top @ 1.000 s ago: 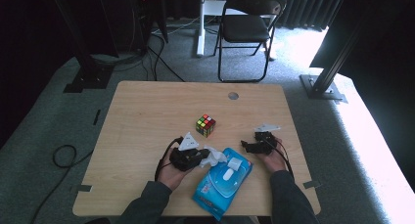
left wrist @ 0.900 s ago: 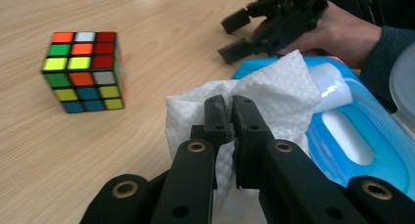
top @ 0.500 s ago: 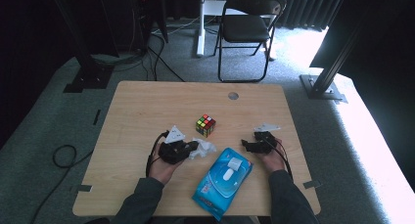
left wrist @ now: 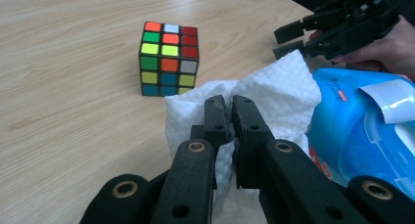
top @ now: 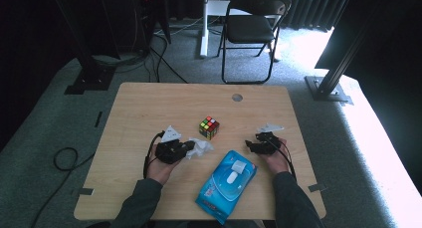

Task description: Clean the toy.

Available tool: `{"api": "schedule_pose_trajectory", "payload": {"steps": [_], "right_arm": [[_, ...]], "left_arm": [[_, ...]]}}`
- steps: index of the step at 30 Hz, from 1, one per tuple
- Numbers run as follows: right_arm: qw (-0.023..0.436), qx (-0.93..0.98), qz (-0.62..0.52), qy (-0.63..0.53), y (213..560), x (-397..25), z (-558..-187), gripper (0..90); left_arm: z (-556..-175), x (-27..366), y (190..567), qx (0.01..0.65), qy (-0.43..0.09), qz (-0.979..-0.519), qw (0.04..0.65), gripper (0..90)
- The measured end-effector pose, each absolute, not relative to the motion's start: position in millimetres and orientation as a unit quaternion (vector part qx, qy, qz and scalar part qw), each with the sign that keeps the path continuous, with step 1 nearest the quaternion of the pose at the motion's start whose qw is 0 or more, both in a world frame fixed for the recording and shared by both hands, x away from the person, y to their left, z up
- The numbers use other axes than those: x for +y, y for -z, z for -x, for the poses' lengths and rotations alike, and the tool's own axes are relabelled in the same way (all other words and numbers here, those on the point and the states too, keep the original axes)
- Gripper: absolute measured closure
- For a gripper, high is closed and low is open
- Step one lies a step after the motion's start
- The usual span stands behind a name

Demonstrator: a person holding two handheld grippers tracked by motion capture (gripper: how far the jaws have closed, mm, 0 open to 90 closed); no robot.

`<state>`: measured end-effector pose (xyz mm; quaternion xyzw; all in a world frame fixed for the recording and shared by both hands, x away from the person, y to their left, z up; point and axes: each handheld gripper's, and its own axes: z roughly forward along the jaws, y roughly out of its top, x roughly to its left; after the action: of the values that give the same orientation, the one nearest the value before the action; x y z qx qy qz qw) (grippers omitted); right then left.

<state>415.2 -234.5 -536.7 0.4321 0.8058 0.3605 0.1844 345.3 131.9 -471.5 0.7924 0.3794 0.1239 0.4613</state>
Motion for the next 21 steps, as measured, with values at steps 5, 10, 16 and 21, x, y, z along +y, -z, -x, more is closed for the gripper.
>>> {"api": "schedule_pose_trajectory", "payload": {"steps": [5, 10, 16, 21], "right_arm": [[0.183, 0.815, -0.411, -0.365, 529, -225, -415, 48.9], [0.172, 0.827, -0.394, -0.363, 525, -215, -419, 49.2], [0.171, 0.832, -0.383, -0.363, 514, -201, -425, 53.1], [0.159, 0.827, -0.374, -0.389, 503, -194, -432, 52.8]], "left_arm": [[-347, 137, 473, 0.387, -0.127, -0.788, 0.461, 86.2], [-350, 141, 477, 0.394, -0.126, -0.787, 0.457, 86.2], [-353, 145, 480, 0.396, -0.124, -0.787, 0.456, 86.2], [-355, 150, 482, 0.404, -0.125, -0.782, 0.458, 86.1]]}}
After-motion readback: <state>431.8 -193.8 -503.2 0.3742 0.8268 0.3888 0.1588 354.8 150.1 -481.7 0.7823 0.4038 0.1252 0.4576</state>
